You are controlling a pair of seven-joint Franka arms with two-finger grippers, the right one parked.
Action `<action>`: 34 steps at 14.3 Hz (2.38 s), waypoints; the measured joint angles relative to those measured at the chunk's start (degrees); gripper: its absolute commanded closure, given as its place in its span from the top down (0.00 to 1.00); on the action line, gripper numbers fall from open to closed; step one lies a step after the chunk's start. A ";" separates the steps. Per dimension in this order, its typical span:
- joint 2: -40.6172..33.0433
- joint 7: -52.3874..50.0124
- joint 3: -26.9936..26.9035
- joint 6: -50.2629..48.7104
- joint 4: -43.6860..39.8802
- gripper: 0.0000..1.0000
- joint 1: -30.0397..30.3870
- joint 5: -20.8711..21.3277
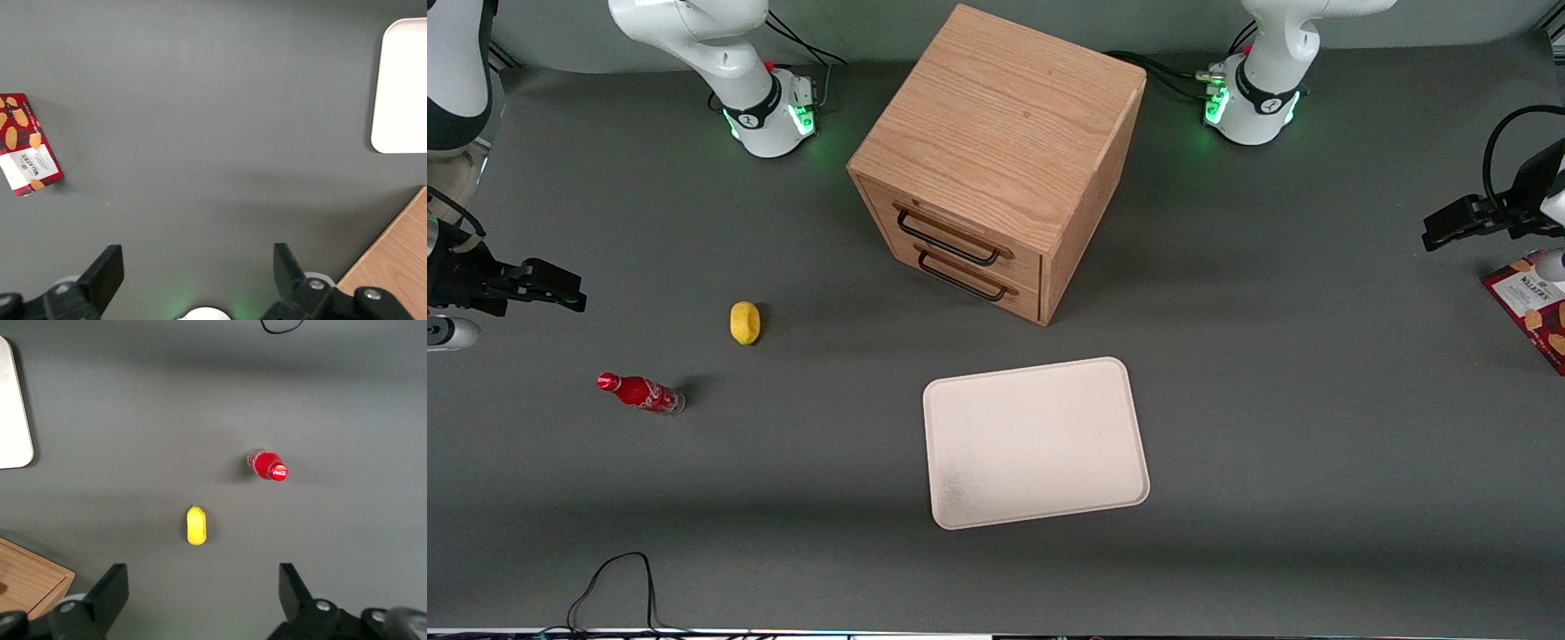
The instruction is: Place red cookie box on tray
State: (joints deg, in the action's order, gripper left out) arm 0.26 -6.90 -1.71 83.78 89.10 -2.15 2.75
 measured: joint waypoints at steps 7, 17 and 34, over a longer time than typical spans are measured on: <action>2.08 -0.01 0.29 -1.09 -1.21 1.00 -0.12 -0.03; 2.19 -0.01 0.15 -4.56 -1.76 1.00 -0.12 -0.04; 8.97 9.23 -1.50 -4.18 -8.71 1.00 27.86 7.89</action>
State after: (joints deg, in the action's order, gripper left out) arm 9.23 2.33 -3.21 79.60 80.39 25.72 10.64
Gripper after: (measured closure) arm 0.000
